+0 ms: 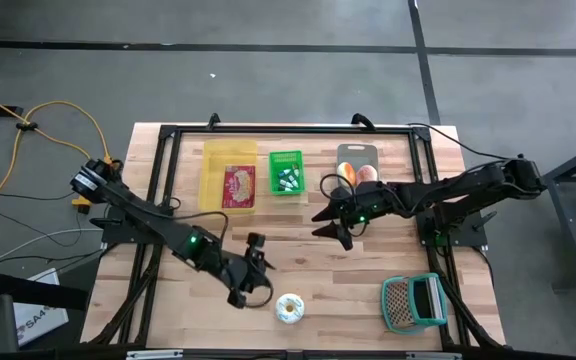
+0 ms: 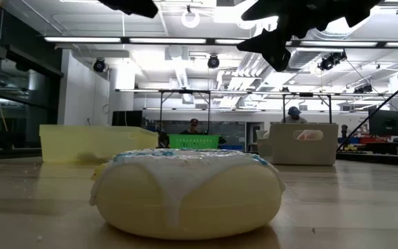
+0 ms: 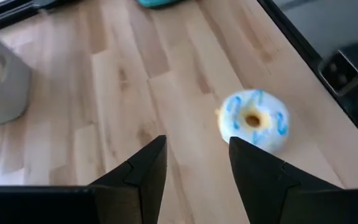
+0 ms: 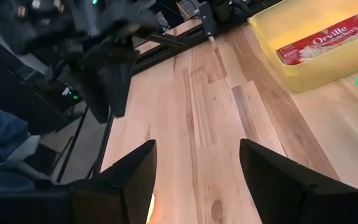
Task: Pick & Place Food Item
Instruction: Put the white donut into the gray bin
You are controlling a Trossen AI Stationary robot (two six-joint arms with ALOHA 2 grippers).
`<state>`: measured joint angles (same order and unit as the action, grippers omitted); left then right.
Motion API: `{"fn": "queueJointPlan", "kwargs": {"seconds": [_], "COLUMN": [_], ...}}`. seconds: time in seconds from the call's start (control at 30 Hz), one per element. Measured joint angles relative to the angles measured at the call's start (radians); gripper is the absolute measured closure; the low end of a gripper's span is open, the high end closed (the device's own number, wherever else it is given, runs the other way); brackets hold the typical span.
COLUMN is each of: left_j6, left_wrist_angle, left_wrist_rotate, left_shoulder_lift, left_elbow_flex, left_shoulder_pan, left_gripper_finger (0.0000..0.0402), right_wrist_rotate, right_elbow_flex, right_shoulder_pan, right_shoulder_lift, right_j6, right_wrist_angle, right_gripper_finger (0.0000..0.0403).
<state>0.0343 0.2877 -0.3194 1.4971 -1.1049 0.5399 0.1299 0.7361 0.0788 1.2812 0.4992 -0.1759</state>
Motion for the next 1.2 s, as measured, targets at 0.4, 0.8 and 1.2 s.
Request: {"fn": "queueJointPlan", "kwargs": {"seconds": [0.4,0.8,1.2], "left_j6": [-0.132,-0.057,-0.103], "left_wrist_angle": [-0.089,-0.097,-0.18], "left_wrist_rotate": [-0.001,-0.061,0.156], "left_shoulder_lift": [0.112,0.118,0.194], "left_elbow_flex": [0.0,0.0,0.0], "left_shoulder_pan": [0.069,0.133,0.095], "left_gripper_finger": [0.0236,0.0236,0.0236], "right_wrist_rotate": [0.001,-0.079,-0.097], "right_elbow_flex": [0.0,0.001,0.0], "right_shoulder_pan": [0.001,0.127,0.142], "right_shoulder_lift": [0.0,0.077,0.172], "right_j6": [0.001,-0.179,-0.126], "right_wrist_angle": [0.007,-0.016,-0.048], "right_gripper_finger": [0.0186,0.0186,0.0186]}}
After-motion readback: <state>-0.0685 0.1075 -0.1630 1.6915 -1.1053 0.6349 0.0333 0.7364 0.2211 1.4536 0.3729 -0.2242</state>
